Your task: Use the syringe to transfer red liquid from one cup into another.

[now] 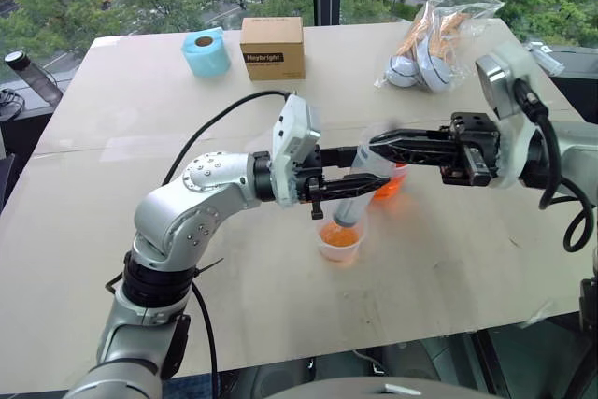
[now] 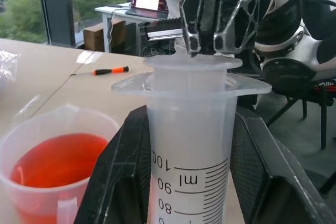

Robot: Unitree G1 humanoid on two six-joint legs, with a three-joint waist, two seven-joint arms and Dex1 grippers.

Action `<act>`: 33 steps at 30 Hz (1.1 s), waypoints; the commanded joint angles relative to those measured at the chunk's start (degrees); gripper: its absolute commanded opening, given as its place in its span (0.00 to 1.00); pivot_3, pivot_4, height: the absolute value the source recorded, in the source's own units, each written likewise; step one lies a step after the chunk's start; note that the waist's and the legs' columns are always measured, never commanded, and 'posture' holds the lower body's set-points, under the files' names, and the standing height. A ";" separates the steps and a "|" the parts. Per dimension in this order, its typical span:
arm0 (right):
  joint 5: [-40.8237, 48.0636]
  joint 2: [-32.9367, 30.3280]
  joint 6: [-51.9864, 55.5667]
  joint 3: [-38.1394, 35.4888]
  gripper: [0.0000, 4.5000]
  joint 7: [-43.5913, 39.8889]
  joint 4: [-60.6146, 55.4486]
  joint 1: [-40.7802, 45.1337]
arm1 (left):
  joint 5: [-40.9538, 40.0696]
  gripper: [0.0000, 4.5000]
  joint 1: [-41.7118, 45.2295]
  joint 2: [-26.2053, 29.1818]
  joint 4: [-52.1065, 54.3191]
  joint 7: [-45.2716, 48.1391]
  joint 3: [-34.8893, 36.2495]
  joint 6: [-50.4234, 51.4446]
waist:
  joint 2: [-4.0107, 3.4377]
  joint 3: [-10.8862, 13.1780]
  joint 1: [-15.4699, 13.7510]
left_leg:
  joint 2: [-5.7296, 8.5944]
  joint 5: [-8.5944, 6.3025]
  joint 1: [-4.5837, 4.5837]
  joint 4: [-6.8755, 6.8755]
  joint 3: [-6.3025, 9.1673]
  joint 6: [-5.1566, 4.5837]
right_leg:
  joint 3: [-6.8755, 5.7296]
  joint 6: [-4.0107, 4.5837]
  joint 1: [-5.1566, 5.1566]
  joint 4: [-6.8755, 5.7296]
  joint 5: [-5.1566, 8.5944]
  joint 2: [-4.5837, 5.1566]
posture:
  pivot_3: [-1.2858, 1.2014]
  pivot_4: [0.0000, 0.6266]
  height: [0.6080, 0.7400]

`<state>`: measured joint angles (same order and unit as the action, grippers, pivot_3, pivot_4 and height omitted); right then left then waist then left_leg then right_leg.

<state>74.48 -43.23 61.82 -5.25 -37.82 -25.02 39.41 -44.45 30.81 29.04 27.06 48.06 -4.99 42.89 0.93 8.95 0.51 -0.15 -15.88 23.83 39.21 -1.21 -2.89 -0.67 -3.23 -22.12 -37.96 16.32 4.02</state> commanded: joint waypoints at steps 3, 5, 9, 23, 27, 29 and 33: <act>4.25 0.42 1.35 -0.59 0.01 0.61 -0.35 0.55 | -1.98 0.32 -0.27 -1.44 7.07 -2.52 2.15 -2.39 | 0.00 0.00 0.02 | 0.00 0.00 0.00 0.00 0.00 0.00 | 0.00 0.00 0.00 0.00 0.00 0.01 | 0.52 0.24 1.00; 8.83 0.74 1.22 -2.93 0.01 2.16 1.84 2.09 | -2.81 0.32 -0.59 -1.58 8.67 -3.72 2.31 -1.75 | 0.00 0.00 0.02 | 0.00 0.00 0.00 0.00 0.01 0.00 | 0.01 0.00 0.00 0.00 0.00 0.01 | 0.52 0.24 1.00; 16.27 -0.05 0.55 -6.59 0.01 4.80 6.96 4.85 | -5.58 0.32 0.60 -1.81 10.01 -6.15 3.72 -0.17 | 0.00 0.00 0.02 | 0.00 0.00 0.00 0.00 0.01 0.00 | 0.00 0.00 0.01 0.01 0.00 0.03 | 0.52 0.24 1.00; 7.03 -7.83 -3.69 -17.40 0.01 2.54 19.83 -4.19 | -18.45 0.32 7.35 17.89 1.43 -15.94 24.09 11.59 | 0.02 0.03 -0.06 | 0.00 0.00 -0.01 -0.02 -0.01 0.00 | -0.02 0.00 0.03 0.02 0.00 -0.03 | 0.52 0.24 1.00; -0.63 -12.35 -4.23 -17.40 0.01 -3.09 18.30 -12.63 | -12.34 0.32 -2.27 30.81 -2.75 -10.22 26.50 14.52 | -0.04 0.02 0.32 | 0.00 0.00 -0.07 -0.11 -0.10 0.00 | 0.01 0.00 0.00 0.03 0.00 -0.27 | 0.52 0.24 1.00; -7.49 -14.69 -7.45 -15.25 0.01 -7.56 15.06 -18.75 | -7.18 0.32 -8.47 33.69 -4.54 -9.00 24.83 12.76 | -0.05 0.02 0.15 | -0.01 0.00 -0.11 -0.21 -0.12 0.00 | 0.03 0.00 0.00 0.07 0.01 -0.27 | 0.52 0.24 1.00; -22.95 -13.94 -20.92 -11.20 0.01 -11.79 11.04 -27.09 | 1.11 0.32 -13.85 32.46 -9.35 -10.08 20.35 8.96 | -0.03 0.04 -0.32 | -0.02 0.00 -0.08 -0.15 -0.07 0.00 | 0.06 0.00 -0.02 0.02 0.01 -0.17 | 0.52 0.24 1.00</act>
<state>57.56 -57.34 48.01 -16.24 -46.94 -10.87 13.58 -46.70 16.52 61.77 18.43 38.34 15.39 54.85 0.89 8.99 0.18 -0.17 -15.89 23.75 39.08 -1.28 -2.89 -0.61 -3.23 -22.13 -37.94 16.33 3.90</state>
